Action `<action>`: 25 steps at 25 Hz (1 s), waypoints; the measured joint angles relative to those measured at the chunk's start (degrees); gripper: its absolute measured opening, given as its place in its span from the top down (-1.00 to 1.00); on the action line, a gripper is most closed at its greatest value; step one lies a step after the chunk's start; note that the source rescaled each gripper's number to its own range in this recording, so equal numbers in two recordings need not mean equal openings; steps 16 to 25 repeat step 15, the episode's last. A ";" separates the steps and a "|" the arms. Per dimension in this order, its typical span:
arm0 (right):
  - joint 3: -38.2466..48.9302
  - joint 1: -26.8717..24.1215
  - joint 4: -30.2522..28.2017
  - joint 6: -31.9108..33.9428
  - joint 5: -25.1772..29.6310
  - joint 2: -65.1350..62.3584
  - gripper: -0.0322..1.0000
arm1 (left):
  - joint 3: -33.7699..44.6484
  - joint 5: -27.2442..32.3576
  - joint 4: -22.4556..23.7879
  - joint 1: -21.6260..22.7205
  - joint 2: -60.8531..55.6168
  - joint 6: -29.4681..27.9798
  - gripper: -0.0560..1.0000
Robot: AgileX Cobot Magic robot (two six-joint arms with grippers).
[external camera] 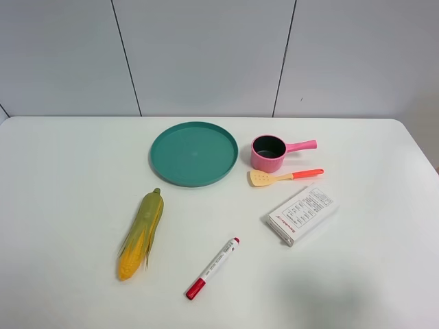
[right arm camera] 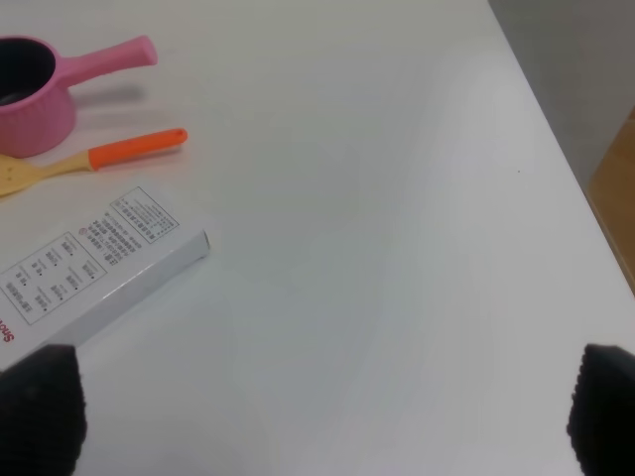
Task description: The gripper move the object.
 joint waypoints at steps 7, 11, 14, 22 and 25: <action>0.00 0.00 0.00 0.00 0.00 0.00 -1.00 | 0.00 0.00 0.00 0.00 0.00 -0.02 -1.00; 0.00 0.00 0.00 0.00 0.00 0.00 -1.00 | 0.00 0.00 0.00 0.00 0.00 -0.02 -1.00; 0.00 0.00 0.00 0.00 0.00 0.00 -1.00 | 0.00 0.00 0.00 0.00 0.00 -0.02 -1.00; 0.00 0.00 0.00 0.00 0.00 0.00 -1.00 | 0.00 0.00 0.00 0.00 0.00 -0.07 -1.00; 0.00 0.00 0.00 0.00 0.00 0.00 -1.00 | 0.00 0.00 0.00 0.00 0.00 -0.07 -1.00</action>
